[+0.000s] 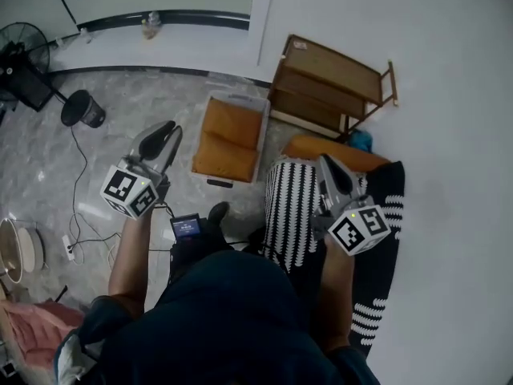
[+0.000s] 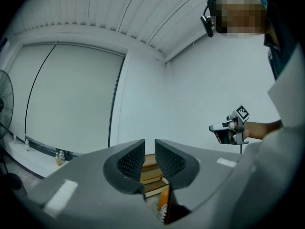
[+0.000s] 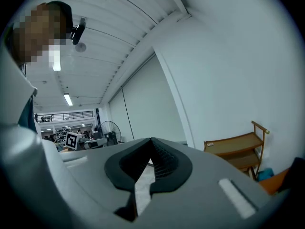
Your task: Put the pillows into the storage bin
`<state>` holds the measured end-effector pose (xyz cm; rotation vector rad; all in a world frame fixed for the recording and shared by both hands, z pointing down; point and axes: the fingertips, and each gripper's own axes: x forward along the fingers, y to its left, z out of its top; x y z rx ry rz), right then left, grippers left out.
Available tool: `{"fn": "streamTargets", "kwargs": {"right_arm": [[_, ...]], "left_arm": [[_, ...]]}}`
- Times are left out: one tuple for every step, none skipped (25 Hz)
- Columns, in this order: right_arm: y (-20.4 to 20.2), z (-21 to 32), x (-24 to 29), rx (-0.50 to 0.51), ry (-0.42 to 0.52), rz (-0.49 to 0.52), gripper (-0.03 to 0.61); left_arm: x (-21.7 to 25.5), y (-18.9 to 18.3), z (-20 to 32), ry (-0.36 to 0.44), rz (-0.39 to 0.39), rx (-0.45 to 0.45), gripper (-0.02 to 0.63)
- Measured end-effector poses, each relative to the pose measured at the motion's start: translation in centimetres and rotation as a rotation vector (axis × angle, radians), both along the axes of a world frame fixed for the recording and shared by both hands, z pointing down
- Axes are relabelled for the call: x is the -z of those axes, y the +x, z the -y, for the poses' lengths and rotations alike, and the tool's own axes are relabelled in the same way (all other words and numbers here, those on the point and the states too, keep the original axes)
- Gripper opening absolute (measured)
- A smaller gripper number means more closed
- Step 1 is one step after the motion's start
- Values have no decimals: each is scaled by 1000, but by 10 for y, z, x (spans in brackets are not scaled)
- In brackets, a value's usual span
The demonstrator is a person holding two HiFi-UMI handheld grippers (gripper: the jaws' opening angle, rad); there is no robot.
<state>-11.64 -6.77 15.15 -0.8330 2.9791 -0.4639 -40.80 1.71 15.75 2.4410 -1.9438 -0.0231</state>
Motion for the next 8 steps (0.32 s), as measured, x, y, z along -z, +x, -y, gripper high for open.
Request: {"fn": "streamTargets", "kwargs": {"right_arm": [[7,-3,1,-1,-2,1,8],[13,-6,2,-2,-4,1,8],[20,-10,3,-3,-6,1,8],[27,-14,3,-5,-8,0,8],[34,-18,4,-6,-9,0,8],[40,-22,4,-7,-11,0,8],[46,-27,4,-9,-13,0,8],[52,-31,5,-10,-14,0,8]], "left_arm": [[3,5,-5,0,1,2,62],[6,11,-10,-1,1,3,62],[8,16,-15,-2,0,5,61],[10,22,-20,-3,-1,8,63],[12,27,-26,-3,-3,12,63],[13,32,-31,-3,-7,17,63],[14,37,-37,-3,-10,21,62],[14,41,-42,-2,-14,25,61]]}}
